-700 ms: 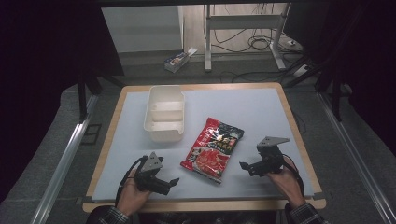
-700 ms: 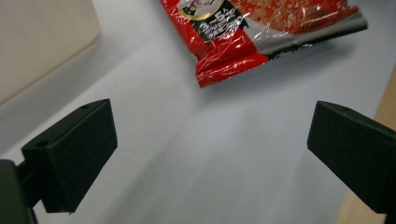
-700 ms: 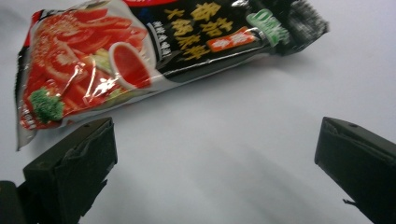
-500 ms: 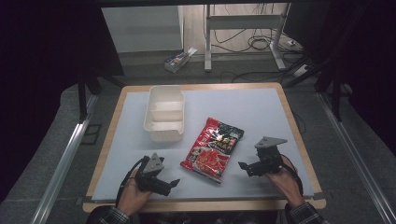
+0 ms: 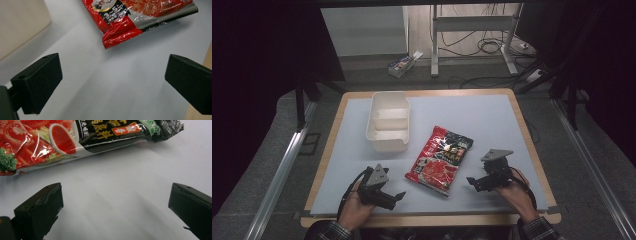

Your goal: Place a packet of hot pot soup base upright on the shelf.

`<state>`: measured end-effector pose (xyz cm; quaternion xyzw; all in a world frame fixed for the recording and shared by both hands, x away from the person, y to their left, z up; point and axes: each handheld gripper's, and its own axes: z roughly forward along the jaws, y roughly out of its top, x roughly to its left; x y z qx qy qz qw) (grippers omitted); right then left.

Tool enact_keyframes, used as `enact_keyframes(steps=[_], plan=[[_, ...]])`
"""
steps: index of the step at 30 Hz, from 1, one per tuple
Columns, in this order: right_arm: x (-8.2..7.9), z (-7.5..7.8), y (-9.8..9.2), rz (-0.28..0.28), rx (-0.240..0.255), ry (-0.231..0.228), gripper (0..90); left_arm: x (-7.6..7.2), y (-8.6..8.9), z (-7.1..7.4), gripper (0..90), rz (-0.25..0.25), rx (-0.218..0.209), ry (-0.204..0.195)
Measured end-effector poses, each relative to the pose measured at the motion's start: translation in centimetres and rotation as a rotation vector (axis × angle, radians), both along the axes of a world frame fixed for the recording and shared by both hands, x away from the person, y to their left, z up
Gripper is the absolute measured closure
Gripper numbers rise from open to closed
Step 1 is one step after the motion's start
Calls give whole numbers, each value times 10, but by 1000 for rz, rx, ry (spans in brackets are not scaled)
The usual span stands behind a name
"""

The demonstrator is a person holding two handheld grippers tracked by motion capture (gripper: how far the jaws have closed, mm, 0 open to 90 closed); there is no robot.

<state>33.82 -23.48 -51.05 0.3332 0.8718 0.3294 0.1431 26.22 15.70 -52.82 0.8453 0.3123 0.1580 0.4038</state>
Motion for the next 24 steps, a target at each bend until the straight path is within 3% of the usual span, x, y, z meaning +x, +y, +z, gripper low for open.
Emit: enact_keyframes(steps=[10,14,15,16,17,18,19,21,24], plan=[[0,1,1,14,9,13,0,-1,-7,4,19,-4,-3,9],[-4,4,6,18,26,43,89,-1,-5,5,22,9,-10,5],[-9,7,11,20,0,26,318,0,-5,5,24,15,-11,7],[-9,7,11,20,0,26,318,0,-5,5,25,15,-11,7],[-13,8,17,42,0,54,522,0,-5,5,25,16,-11,6],[-13,8,18,56,5,71,587,0,-5,5,26,16,-11,6],[-13,8,18,56,5,71,587,0,-5,5,26,15,-9,6],[-16,5,24,127,-24,90,772,0,-5,5,29,15,-6,8],[-18,4,27,161,2,109,861,0,-4,5,30,20,-6,12]])
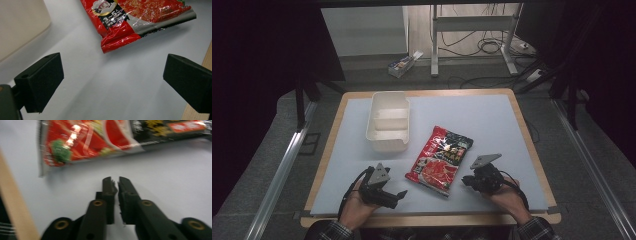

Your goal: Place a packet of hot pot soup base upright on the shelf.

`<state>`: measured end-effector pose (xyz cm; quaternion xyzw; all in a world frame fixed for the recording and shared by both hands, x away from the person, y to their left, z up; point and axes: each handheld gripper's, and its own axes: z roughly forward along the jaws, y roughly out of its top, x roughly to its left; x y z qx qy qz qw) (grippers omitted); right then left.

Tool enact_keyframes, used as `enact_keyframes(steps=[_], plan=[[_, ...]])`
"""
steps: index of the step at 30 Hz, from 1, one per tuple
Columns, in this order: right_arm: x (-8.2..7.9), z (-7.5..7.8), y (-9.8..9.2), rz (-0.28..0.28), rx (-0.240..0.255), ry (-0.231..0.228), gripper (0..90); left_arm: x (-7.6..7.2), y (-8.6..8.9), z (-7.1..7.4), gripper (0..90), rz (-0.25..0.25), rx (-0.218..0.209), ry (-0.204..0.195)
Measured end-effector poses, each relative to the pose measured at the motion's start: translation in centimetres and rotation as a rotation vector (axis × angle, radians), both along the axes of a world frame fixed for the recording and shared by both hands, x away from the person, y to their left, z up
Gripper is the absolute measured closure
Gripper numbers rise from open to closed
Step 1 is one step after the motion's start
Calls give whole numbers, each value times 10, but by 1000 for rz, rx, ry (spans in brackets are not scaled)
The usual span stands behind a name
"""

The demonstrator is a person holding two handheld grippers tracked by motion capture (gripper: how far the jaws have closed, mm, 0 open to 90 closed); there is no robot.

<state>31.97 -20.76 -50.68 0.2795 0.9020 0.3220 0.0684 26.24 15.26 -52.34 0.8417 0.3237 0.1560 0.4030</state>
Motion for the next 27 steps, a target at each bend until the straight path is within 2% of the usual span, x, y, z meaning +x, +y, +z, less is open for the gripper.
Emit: enact_keyframes(steps=[1,2,3,5,6,9,11,13,15,20,21,23,25,27], plan=[[0,0,0,0,0,0,861,0,0,0,31,0,0,0],[-1,1,3,24,53,29,879,0,0,0,33,2,1,0],[-2,2,5,43,75,50,886,0,1,0,33,0,0,3],[-3,2,8,51,75,63,888,0,1,0,34,0,0,4],[-5,0,15,76,56,59,890,0,1,0,34,-2,4,5],[-6,-3,24,97,36,55,891,1,0,0,35,-3,2,6],[-7,-3,28,100,35,56,890,1,0,0,36,-5,3,6],[-9,-4,35,114,5,34,890,1,1,0,40,-4,3,7],[-10,-8,45,122,-8,31,891,1,1,0,44,-3,3,9],[-10,-8,57,142,9,28,891,2,2,1,50,4,0,13],[-10,-9,66,158,9,20,891,2,1,1,52,5,2,14],[-10,-10,71,163,9,20,891,2,1,1,52,7,3,17],[-11,-11,79,177,0,14,891,3,0,1,53,10,12,13],[-12,-12,78,175,-16,4,890,2,0,2,56,9,20,11]])
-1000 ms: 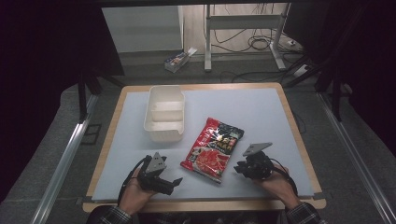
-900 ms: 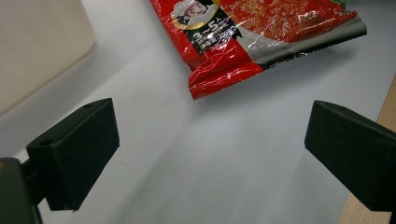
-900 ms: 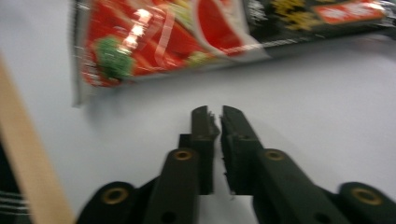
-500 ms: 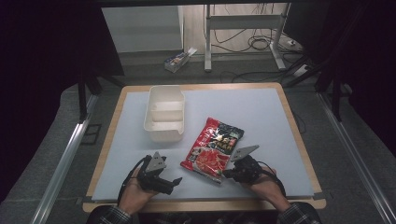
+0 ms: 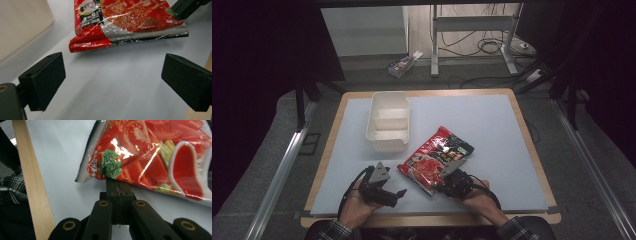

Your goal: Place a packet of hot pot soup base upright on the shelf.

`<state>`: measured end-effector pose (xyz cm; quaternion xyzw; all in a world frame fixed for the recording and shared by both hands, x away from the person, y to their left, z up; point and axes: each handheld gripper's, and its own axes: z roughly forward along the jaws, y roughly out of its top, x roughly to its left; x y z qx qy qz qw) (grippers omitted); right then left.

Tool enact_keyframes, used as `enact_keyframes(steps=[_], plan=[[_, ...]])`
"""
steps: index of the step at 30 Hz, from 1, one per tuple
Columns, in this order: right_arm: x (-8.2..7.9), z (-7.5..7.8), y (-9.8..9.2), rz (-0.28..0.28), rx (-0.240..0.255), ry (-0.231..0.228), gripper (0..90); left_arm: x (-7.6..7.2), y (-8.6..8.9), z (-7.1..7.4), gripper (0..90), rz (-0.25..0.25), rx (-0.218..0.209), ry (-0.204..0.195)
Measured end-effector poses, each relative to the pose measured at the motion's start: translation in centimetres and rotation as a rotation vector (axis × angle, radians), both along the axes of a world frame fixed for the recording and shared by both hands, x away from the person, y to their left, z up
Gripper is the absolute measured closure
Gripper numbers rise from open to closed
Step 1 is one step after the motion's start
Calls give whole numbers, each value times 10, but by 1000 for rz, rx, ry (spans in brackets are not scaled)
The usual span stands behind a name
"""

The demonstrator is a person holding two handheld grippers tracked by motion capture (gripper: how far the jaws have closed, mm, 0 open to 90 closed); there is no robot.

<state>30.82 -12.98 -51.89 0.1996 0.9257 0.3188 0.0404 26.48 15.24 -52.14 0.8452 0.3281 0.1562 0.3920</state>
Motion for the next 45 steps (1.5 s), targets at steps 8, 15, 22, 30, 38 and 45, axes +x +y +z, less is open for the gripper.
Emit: enact_keyframes(steps=[8,15,22,30,38,45], plan=[[8,7,-28,-49,-9,-40,713,3,-4,4,174,-35,-22,18],[15,14,-52,-121,29,-85,434,9,-11,5,284,-76,-32,19],[25,13,-63,-133,91,-95,101,18,-21,6,467,-107,-44,19],[30,12,-67,-173,108,-64,0,31,-30,4,867,-118,-104,34],[31,13,-70,-194,98,-89,0,43,-43,-3,900,-128,-125,48],[30,11,-69,-193,72,-94,0,46,-48,-10,900,-135,-116,57]])
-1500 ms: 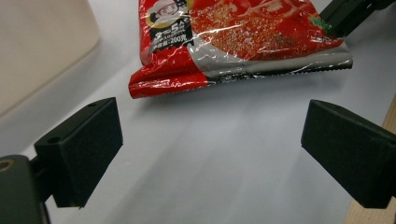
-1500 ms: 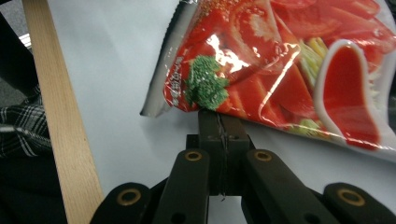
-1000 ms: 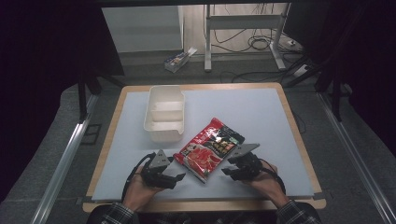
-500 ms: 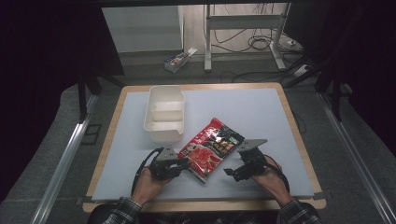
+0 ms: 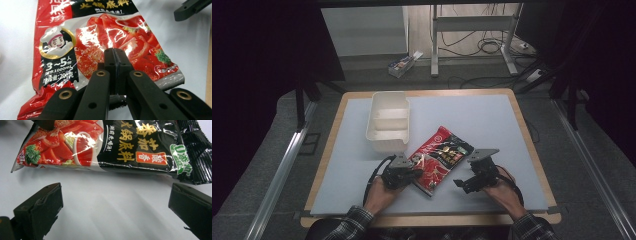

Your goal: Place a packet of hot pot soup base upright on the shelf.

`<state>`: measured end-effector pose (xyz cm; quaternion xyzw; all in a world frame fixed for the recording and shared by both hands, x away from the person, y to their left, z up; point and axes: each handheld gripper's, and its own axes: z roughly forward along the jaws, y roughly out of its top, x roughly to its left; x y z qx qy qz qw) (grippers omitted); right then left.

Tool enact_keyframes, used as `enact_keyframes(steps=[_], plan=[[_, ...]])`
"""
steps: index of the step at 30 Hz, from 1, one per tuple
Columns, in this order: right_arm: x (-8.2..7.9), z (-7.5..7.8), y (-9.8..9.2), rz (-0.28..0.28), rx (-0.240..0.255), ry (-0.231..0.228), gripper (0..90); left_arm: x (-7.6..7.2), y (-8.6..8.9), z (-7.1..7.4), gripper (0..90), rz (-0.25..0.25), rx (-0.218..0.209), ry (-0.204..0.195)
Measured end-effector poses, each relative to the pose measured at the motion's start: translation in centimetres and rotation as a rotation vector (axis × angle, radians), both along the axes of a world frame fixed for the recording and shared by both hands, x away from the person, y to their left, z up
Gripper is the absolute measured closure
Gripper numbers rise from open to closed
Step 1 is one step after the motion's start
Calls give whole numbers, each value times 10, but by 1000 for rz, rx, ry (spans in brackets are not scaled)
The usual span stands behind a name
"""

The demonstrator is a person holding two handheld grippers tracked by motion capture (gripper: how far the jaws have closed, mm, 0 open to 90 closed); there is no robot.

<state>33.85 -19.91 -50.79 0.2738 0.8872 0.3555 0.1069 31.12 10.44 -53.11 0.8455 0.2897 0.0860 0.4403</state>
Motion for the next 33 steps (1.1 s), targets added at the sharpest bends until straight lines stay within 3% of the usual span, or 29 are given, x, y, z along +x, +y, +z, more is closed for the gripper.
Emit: enact_keyframes(steps=[7,18,22,33], plan=[[-1,-1,-3,-11,-26,-4,0,1,2,-6,900,0,-11,32],[-2,2,-9,-36,-50,-27,0,-9,1,-9,900,20,32,-7],[-3,4,-10,-37,-47,-38,0,-15,1,-10,900,22,54,-26],[-6,10,-5,-7,0,-42,0,-17,5,-13,900,10,54,0]])
